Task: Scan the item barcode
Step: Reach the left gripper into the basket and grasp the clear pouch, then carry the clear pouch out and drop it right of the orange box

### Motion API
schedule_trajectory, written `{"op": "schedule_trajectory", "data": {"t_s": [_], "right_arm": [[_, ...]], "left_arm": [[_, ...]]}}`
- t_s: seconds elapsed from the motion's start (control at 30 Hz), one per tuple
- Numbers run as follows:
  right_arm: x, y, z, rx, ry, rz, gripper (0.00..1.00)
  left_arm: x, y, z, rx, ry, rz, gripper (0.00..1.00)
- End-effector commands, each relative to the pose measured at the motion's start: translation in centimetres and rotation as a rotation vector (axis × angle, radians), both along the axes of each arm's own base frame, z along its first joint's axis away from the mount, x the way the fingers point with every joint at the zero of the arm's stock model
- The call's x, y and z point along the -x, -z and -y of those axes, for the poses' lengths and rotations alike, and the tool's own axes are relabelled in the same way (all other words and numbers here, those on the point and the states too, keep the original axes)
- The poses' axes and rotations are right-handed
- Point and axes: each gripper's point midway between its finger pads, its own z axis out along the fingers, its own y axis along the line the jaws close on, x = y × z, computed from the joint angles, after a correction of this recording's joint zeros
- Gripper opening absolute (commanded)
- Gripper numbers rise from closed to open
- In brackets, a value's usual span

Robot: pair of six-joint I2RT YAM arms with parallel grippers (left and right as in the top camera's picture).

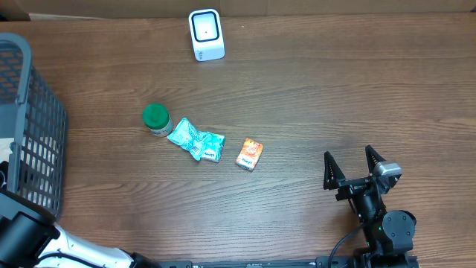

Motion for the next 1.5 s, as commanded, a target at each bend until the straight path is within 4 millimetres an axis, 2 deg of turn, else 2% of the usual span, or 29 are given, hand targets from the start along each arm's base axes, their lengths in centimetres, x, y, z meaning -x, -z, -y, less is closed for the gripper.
{"op": "schedule_trajectory", "data": {"t_s": [0.0,0.13,0.33,0.57,0.7,0.93,1.1,1.3,1.47], "right_arm": [[0.0,0.3,0.0,-0.002,0.002,0.0,1.0],[0.0,0.2,0.0,-0.002,0.002,0.001,1.0],[0.0,0.2,0.0,-0.002,0.002,0.001,1.0],[0.0,0.2,0.0,-0.002,0.002,0.001,1.0],[0.0,0.2,0.0,-0.002,0.002,0.001,1.0],[0.0,0.2,0.0,-0.002,0.002,0.001,1.0],[0.0,0.2,0.0,-0.002,0.002,0.001,1.0],[0.0,0.3,0.0,-0.001,0.002,0.0,1.0],[0.0,0.2,0.0,-0.002,0.002,0.001,1.0]], "left_arm": [[0.5,3.2,1.1,0.092,0.033,-0.036,1.0],[0.8,4.7,1.8,0.143,0.033,-0.063,0.85],[0.5,4.9,2.1,0.159,0.025,-0.048,0.45],[0.1,3.2,1.3,0.146,-0.012,-0.041,0.31],[-0.5,1.1,0.5,0.133,-0.036,-0.033,0.3],[-2.0,-4.5,-0.6,0.09,-0.069,0.012,0.29],[-4.4,-9.9,-0.5,0.0,-0.019,0.083,0.28],[-9.0,-18.5,1.5,-0.158,0.079,0.252,0.28],[-11.5,-27.2,4.8,-0.315,0.146,0.435,0.27]]}}
